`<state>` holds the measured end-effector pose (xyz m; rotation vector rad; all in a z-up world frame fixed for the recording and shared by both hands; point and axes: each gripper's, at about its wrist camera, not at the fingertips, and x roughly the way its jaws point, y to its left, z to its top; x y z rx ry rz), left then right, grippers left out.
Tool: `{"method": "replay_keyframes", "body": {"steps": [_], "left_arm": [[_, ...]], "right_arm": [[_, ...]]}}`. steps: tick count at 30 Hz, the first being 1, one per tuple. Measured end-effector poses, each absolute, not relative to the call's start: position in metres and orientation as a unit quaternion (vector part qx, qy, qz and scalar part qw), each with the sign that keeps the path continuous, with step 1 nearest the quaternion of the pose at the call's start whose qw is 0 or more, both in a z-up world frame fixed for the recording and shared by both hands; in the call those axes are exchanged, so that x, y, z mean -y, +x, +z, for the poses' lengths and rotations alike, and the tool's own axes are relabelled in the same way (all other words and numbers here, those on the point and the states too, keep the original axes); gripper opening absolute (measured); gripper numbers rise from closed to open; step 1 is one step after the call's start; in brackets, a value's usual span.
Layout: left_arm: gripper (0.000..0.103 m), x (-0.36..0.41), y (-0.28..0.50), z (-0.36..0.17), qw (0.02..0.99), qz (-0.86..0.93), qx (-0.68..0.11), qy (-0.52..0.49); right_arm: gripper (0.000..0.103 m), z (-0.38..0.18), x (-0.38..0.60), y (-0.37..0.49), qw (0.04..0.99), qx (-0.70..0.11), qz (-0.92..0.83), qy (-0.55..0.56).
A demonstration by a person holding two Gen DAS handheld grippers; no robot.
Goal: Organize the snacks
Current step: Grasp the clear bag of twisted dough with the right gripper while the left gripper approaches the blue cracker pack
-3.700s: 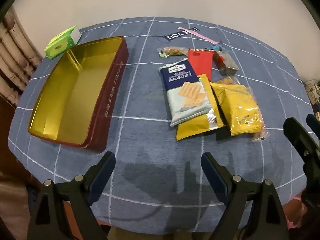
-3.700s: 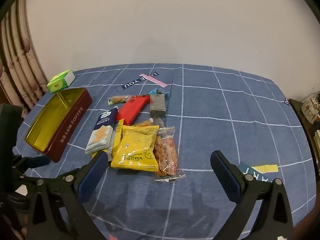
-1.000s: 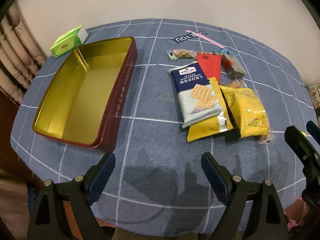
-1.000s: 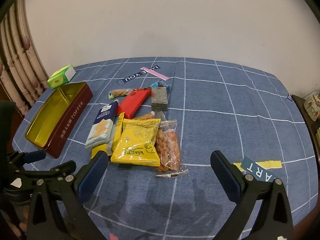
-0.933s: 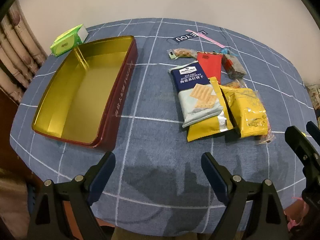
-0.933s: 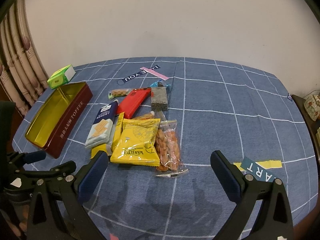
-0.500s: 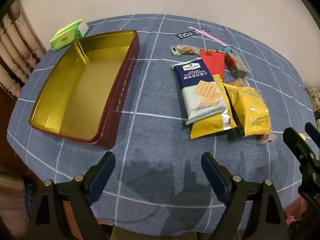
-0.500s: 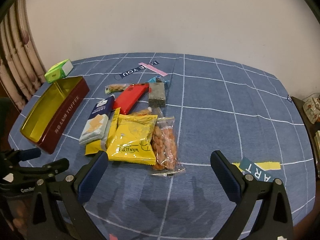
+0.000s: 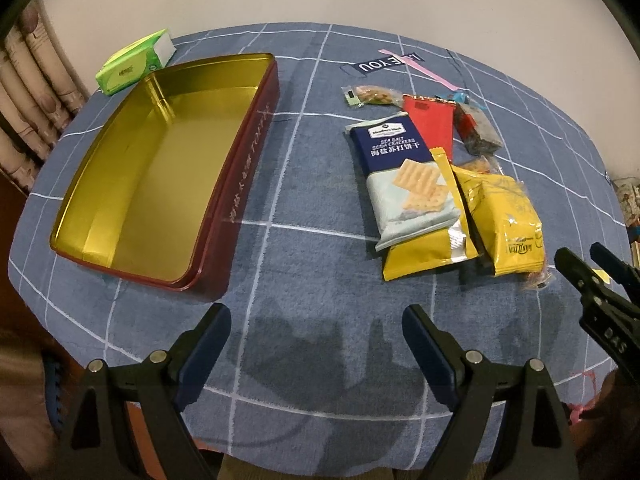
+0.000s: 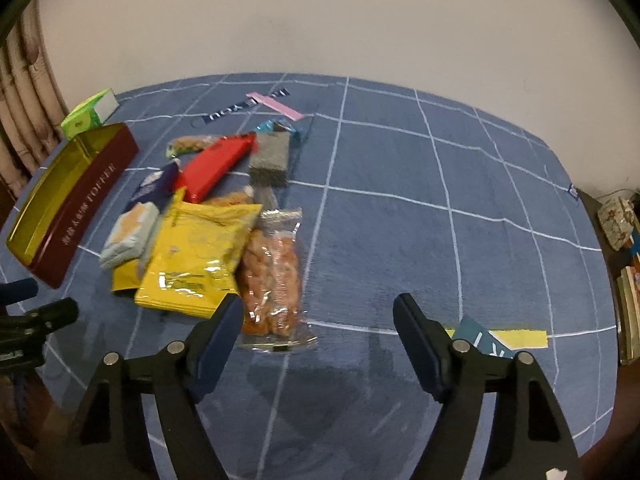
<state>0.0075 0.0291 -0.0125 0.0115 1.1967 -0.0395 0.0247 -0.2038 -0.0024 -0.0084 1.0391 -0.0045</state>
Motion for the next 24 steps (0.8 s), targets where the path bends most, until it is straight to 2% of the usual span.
{"method": "replay_keyframes", "body": {"steps": [15, 20, 24], "left_arm": [[0.089, -0.024, 0.018, -0.012, 0.828, -0.019, -0.560, 0.018], [0.089, -0.024, 0.026, -0.011, 0.830, -0.017, -0.558, 0.021], [0.089, -0.023, 0.033, -0.011, 0.828, -0.013, -0.560, 0.022]], "right_arm": [[0.074, -0.029, 0.188, 0.059, 0.854, -0.519, 0.041, -0.009], [0.057, -0.037, 0.192, 0.065, 0.848, -0.527, 0.058, 0.011], [0.052, -0.042, 0.196, 0.064, 0.846, -0.529, 0.067, 0.027]]}}
